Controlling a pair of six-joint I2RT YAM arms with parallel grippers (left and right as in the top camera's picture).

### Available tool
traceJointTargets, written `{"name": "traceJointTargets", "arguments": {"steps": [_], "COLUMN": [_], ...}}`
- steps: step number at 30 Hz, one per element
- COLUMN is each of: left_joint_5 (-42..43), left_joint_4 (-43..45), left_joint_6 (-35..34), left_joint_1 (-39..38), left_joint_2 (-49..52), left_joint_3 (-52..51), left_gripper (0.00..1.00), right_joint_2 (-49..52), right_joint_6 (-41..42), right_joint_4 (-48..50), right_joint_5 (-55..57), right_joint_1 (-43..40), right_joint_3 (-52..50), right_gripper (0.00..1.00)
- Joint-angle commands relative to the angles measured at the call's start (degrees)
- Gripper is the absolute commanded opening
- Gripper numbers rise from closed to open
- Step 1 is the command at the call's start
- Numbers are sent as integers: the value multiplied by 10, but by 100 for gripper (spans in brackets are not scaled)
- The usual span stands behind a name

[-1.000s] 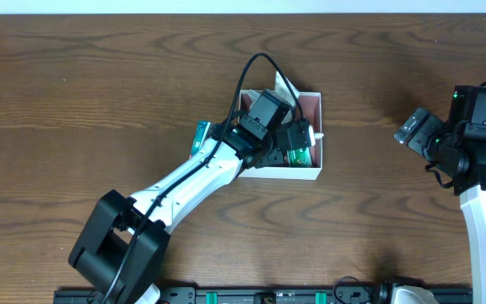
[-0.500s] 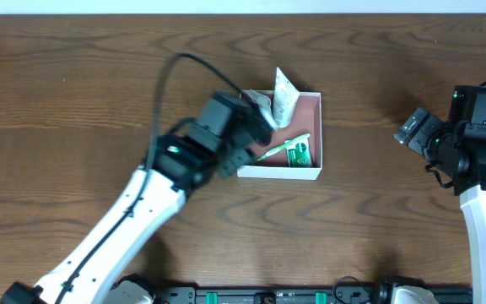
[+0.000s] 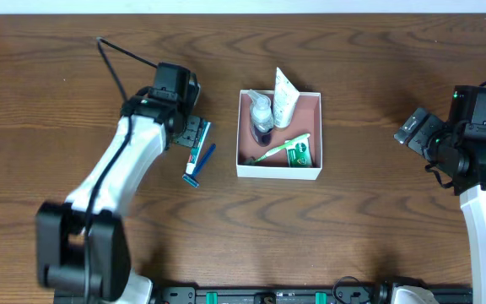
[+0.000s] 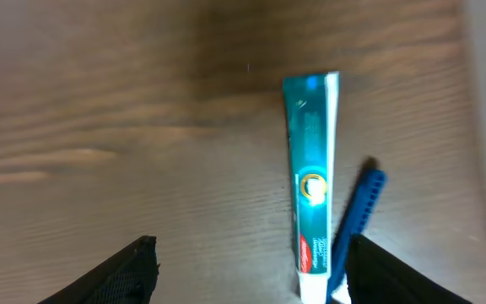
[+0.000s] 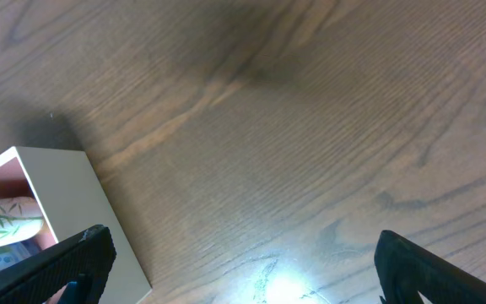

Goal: Pack container
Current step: 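Carry the toothbrush into the box and release it, then grasp the blue toothpaste tube with the left gripper, then place the toothpaste tube into the box and open the gripper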

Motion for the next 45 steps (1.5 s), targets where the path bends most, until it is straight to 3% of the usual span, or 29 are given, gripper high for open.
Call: {"name": "traceJointTargets", "arguments": {"steps": [1,13,29,38,45], "left_joint_5": [9,77,77,75,56], "left_joint_4": [3,17,22,-9,-23], "left_joint_6": [-14,-10,-10,-7,4], "left_joint_1": [2,2,2,2,2], "left_joint_2": [46,143,149,94,-3], "left_joint_3": [-12,-12,-11,-11,-10], "left_gripper": [71,71,35,26,19], "right_joint_2": [-1,-1,-1,-1,-1], "right_joint_6": [-6,-6,-6,-6,-6], "right_joint_4": [-1,-1,-1,-1,0], "right_joint_5": [0,0,0,0,0], "right_joint_1": [-3,-3,-3,-3,-3], "right_joint_3": [7,7,7,7,7], "right_gripper": [99,99,99,99,99]}}
